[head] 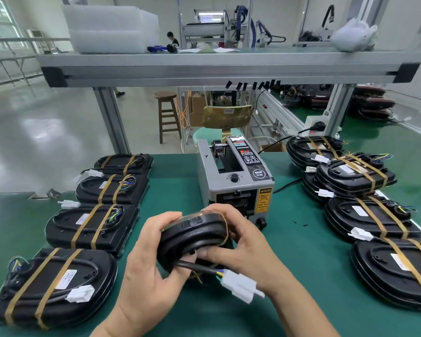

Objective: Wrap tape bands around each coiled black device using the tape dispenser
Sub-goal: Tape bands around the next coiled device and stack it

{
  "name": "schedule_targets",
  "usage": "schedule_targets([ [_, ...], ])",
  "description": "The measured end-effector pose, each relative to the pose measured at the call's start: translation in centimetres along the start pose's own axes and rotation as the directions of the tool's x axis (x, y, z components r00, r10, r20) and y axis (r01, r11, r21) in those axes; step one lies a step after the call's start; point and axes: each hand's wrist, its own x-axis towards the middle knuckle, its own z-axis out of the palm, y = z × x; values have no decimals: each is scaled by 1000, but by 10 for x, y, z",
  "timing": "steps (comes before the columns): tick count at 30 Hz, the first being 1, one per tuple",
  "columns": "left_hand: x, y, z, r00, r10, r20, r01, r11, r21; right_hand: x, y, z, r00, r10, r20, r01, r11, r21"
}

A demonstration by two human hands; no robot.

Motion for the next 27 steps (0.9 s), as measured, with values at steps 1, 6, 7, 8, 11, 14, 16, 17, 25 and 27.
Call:
schedule_targets([
  [1, 2, 1, -2, 1000, 0, 25, 0, 1000, 4, -1, -3, -1, 999, -13, -29, 13, 1000, 9],
  [6, 8, 11, -2, 999, 15, 44, -19, 996, 87, -2, -25, -14, 982, -117, -151, 21, 854, -520],
  [7, 10, 11, -1, 996, 63, 62, -72, 986, 149, -3, -28, -15, 979, -148, -140, 20, 753, -657],
  [8, 11, 11, 2, 990, 102, 98, -120, 974, 192, -3, -31, -15, 977, -174, -122, 21, 650, -759],
  [11, 13, 6, 10, 965, 95, 243, -142, 973, 181, -4, -32, -5, 977, -203, -64, 33, 442, -896],
  [14, 8, -9, 11, 936, 61, 346, -111, 986, 126, -4, -27, 6, 982, -189, -8, 60, 353, -934],
  [16, 4, -17, 8, 925, 32, 380, -72, 993, 93, -5, -21, 7, 995, -97, 40, 73, 368, -927],
  [17, 3, -20, 7, 926, 20, 377, -58, 994, 89, -6, -20, 5, 995, -52, 83, 97, 396, -913],
  [25, -8, -35, -7, 962, -42, 269, -3, 986, 166, 13, -16, -47, 856, 141, -497, -370, 839, -400],
  [27, -9, -34, -7, 963, -45, 266, -2, 984, 175, 21, -2, -45, 765, 287, -576, -447, 881, -155],
])
